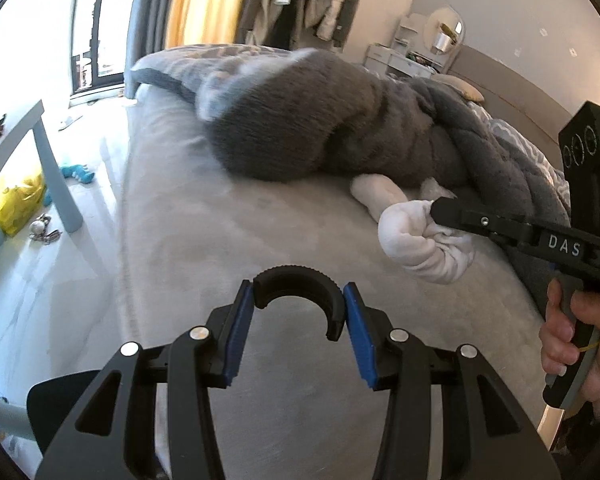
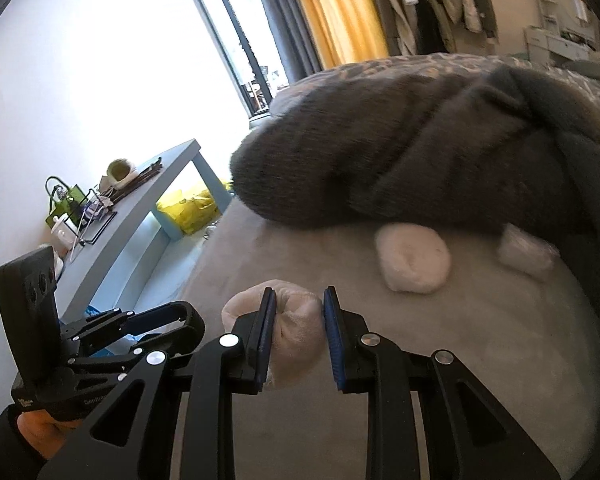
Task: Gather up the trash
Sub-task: 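Carry the white cloth and black clip over the teal bin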
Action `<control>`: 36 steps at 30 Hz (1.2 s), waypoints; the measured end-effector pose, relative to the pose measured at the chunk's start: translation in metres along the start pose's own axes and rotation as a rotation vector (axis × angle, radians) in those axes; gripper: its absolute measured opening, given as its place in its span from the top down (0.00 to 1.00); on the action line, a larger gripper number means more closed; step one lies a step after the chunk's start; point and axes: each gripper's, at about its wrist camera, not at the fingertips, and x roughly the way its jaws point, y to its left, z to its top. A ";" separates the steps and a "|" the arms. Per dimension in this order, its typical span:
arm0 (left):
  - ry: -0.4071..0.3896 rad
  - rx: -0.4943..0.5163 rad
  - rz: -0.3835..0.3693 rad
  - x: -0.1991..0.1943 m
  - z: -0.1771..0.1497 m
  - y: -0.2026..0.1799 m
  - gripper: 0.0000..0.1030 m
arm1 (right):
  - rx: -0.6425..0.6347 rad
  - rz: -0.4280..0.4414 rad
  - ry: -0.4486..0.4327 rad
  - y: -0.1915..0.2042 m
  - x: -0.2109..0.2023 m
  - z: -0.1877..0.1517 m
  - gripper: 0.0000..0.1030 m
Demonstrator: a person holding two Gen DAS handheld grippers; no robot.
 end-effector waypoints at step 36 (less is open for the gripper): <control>0.083 -0.238 0.143 -0.051 -0.058 0.149 0.53 | -0.197 0.147 0.048 0.168 0.070 0.007 0.76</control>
